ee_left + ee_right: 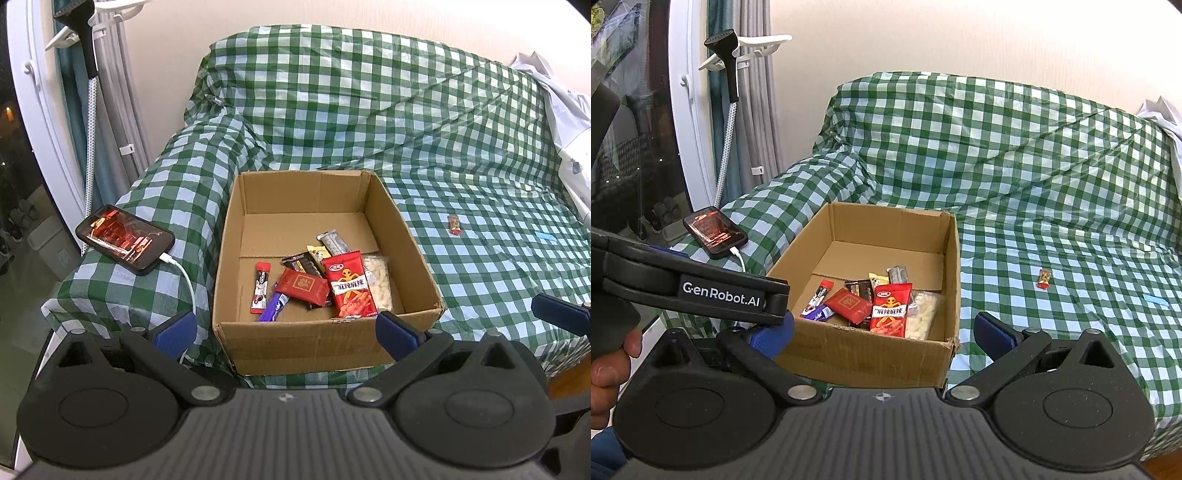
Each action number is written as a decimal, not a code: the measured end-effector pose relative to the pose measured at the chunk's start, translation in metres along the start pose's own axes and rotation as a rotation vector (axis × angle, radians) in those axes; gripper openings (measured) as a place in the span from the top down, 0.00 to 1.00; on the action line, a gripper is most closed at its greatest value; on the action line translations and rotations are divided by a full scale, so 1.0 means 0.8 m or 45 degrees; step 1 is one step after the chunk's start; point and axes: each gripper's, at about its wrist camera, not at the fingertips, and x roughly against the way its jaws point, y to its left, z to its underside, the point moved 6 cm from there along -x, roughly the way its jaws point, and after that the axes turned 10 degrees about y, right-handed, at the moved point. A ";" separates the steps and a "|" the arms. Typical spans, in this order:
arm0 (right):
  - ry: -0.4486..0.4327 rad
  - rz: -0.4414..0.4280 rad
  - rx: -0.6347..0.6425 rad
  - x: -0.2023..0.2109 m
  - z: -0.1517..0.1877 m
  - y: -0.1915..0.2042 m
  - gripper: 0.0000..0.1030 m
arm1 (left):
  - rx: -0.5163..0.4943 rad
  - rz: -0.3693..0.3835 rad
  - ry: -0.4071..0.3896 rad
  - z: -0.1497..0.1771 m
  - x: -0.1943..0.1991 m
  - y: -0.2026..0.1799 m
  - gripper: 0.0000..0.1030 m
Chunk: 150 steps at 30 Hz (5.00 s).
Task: Organize snacks
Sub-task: 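Lift both open tools up and back from the box, then move both tools toward the small candy and blue stick on the bed, then grasp the small wrapped candy with left tool while right tool grasps blue stick, then carry the wrapped candy and blue stick over the box with both tools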
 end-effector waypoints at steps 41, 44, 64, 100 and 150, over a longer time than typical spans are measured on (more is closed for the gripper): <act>0.014 0.341 -0.521 -0.044 0.007 -0.293 0.01 | -0.319 0.109 0.106 -0.135 -0.097 -0.204 0.00; -0.026 0.458 -0.615 -0.045 0.003 -0.368 0.01 | -0.366 0.120 0.093 -0.163 -0.117 -0.244 0.00; -0.007 0.852 -1.075 -0.341 0.002 -0.815 0.01 | -0.421 0.162 0.352 -0.279 -0.499 -0.477 0.00; -0.115 0.434 -0.756 -0.207 -0.038 -0.544 0.87 | -0.231 0.259 0.202 -0.250 -0.250 -0.359 0.82; 0.059 -0.128 -0.134 -0.049 -0.036 -0.004 0.86 | 0.150 0.086 0.152 -0.058 -0.049 0.045 0.82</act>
